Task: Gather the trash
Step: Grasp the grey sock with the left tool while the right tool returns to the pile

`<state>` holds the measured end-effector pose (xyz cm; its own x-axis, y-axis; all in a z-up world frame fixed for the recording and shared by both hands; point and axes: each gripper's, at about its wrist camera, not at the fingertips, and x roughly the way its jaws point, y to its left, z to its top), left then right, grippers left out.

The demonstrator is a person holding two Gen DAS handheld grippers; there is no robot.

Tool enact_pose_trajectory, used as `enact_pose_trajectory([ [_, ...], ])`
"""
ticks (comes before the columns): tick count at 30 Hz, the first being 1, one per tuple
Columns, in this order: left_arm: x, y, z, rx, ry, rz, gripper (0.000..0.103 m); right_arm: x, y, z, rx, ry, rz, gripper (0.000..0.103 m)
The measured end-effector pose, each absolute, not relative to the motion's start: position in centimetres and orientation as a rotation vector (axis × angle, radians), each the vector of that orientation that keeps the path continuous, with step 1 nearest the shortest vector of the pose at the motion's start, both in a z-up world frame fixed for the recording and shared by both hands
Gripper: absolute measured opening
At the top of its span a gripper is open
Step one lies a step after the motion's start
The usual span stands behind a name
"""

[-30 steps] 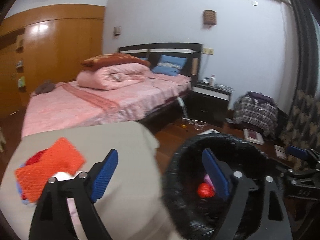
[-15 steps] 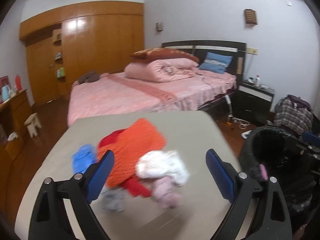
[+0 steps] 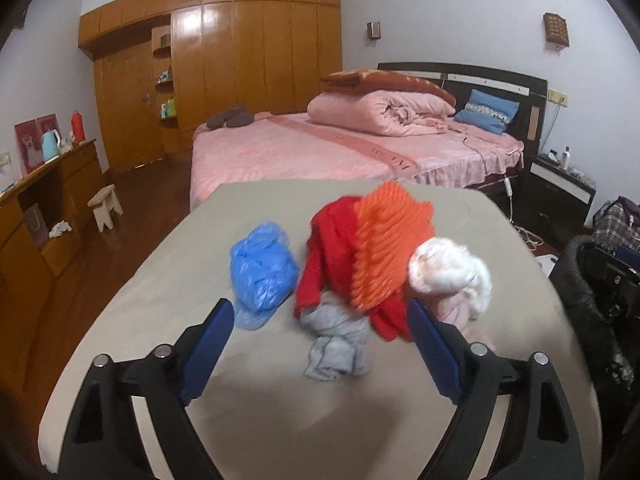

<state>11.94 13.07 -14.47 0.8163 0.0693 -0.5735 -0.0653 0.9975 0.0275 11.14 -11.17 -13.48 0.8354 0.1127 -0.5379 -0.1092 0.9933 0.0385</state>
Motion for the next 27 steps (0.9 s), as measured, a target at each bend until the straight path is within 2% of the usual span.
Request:
enact_pose_trajectory([
  [7,12.1,13.9,-16.3,-0.002,0.651,0.068,0.081,12.0,-10.1,-15.1,-0.012,0.603,0.132,0.097],
  [10,12.2,14.1,-17.0,-0.008,0.672,0.057,0.077,12.3,-9.7,-15.8,-0.017,0.617,0.13,0.097],
  [27,14.9,14.2,-18.0,-0.063,0.731,0.034,0.076,13.0,-8.7,-17.6,-0.036,0.661,0.136,0.097],
])
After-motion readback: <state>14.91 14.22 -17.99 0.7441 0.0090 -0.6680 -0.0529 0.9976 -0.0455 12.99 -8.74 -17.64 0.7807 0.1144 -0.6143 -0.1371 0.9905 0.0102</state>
